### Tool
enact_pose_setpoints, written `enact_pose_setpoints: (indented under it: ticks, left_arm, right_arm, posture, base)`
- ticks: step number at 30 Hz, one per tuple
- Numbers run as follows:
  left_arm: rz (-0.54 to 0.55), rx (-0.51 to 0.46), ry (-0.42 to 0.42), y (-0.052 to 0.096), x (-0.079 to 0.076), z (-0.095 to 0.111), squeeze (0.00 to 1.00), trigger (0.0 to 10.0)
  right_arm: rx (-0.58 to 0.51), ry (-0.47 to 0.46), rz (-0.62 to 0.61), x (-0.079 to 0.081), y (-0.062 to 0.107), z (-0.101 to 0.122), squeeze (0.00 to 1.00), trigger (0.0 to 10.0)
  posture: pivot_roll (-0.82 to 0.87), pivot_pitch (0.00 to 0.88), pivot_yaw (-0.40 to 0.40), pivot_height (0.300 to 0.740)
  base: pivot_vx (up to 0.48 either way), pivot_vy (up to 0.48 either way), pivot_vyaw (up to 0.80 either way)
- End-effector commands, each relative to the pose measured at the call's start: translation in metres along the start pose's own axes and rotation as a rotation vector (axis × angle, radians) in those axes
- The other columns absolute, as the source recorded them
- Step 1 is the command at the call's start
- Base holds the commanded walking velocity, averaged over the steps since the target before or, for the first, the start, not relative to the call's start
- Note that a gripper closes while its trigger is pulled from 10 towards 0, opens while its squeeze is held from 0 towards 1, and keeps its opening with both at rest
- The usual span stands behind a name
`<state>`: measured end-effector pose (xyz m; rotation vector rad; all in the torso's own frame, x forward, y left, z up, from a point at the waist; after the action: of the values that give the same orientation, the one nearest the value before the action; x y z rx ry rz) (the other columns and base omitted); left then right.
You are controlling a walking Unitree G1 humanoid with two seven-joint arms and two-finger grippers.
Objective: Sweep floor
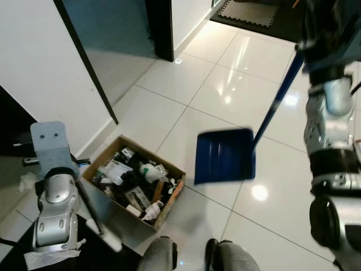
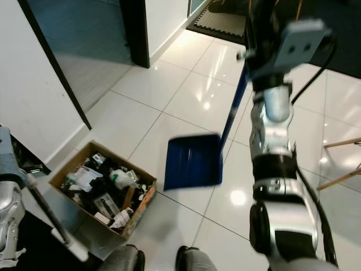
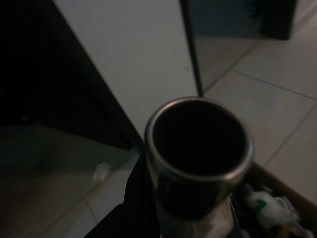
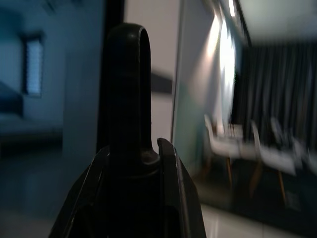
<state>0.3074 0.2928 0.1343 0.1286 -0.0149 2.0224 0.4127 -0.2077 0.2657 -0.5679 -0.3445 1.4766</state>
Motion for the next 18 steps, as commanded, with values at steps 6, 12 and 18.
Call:
enact_pose_setpoints:
  ticks: [6,12,18]
  left_arm:
    - [-0.094,0.103,0.057,0.018,-0.032,-0.028,0.00,10.0]
    - [-0.125,0.127,0.062,0.025,-0.044,-0.037,0.00,10.0]
    - [-0.155,0.137,0.079,0.030,-0.054,-0.041,0.00,10.0]
  right_arm:
    - [0.244,0.041,0.028,0.019,0.047,-0.056,0.00,10.0]
    - [0.305,0.030,0.066,0.036,0.060,-0.069,0.00,10.0]
    - [0.327,0.006,0.087,0.052,0.069,-0.071,0.00,10.0]
  posture:
    - [0.12,0.074,0.054,0.740]
    - [0.12,0.067,0.053,0.740]
    - [0.11,0.062,0.067,0.740]
  base:
    - [0.000,0.000,0.00]
    - [0.000,0.000,0.00]
    - [0.000,0.000,0.00]
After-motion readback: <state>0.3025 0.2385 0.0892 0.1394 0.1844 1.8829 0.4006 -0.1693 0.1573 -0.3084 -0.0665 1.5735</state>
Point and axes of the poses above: a point about 5 cm out from each wrist's last joint towards the gripper, its own y axis pointing back from the gripper into the wrist, its own z axis along the axis of the wrist's last joint, x = y × z, the point moved 6 cm from there along -y, pointing out of the wrist towards the gripper, and after that the axes turned 8 degrees about y, right-handed, at the moved point
